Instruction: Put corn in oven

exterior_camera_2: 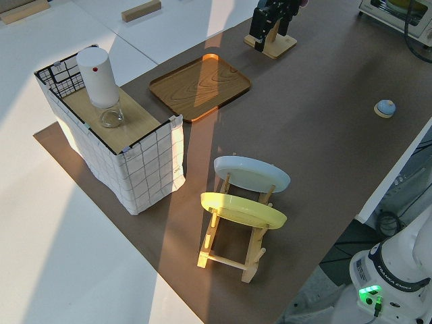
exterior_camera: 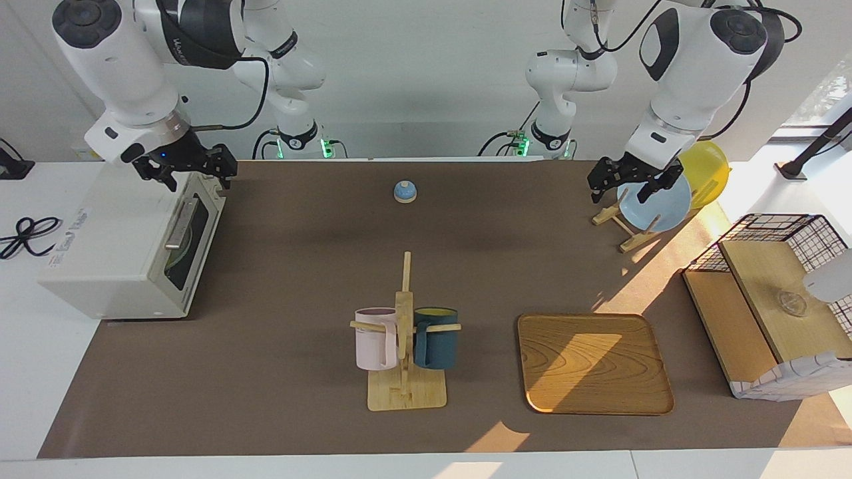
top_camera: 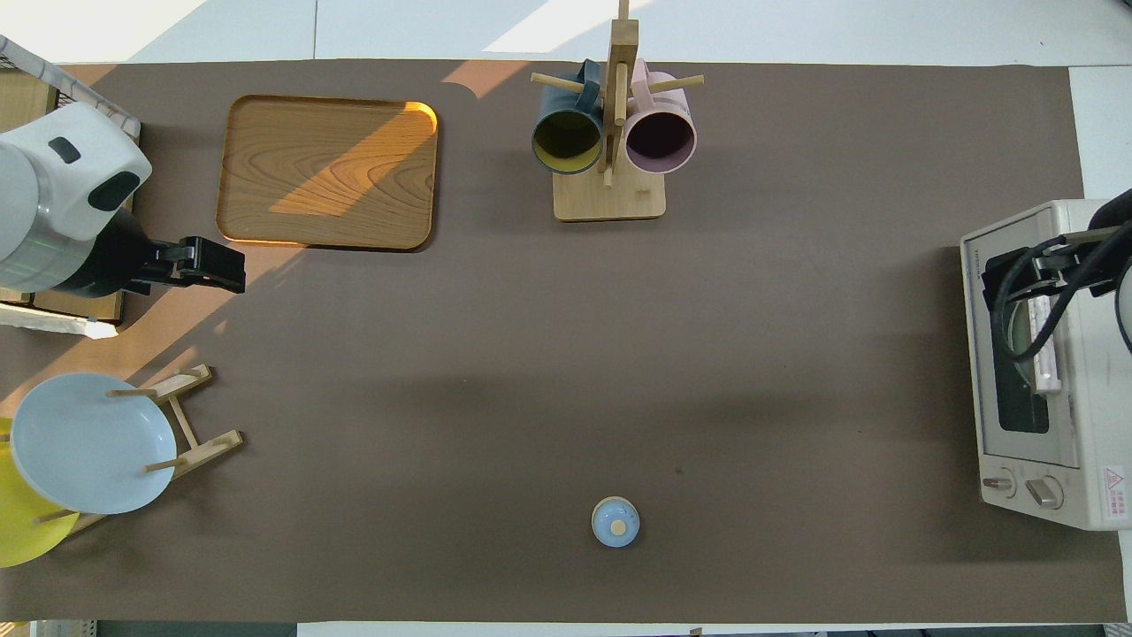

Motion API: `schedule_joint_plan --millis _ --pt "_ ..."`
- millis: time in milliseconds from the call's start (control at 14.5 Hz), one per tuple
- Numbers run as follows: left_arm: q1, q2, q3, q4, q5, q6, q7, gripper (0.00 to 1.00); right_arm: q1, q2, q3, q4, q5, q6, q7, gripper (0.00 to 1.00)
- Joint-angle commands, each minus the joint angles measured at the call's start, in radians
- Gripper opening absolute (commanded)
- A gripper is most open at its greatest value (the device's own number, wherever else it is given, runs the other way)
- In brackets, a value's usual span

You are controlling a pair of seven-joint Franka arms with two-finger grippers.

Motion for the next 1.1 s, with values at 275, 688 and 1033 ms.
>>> schedule_joint_plan --millis 275,688,1033 --pt "0.007 -0.011 -0.001 0.002 -0.017 -0.001 0.004 1.00 -0.017 0.021 0.004 0.033 0.051 -0.016 0.023 1.00" --pt "0.007 -0.011 -0.001 0.001 -0.017 0.000 0.004 1.00 -0.007 0.013 0.001 0.037 0.051 -0.001 0.024 1.00" --pt "0.007 -0.011 -0.001 0.002 -0.017 -0.001 0.004 1.00 -0.023 0.018 -0.005 0.039 0.051 0.001 0.024 1.00"
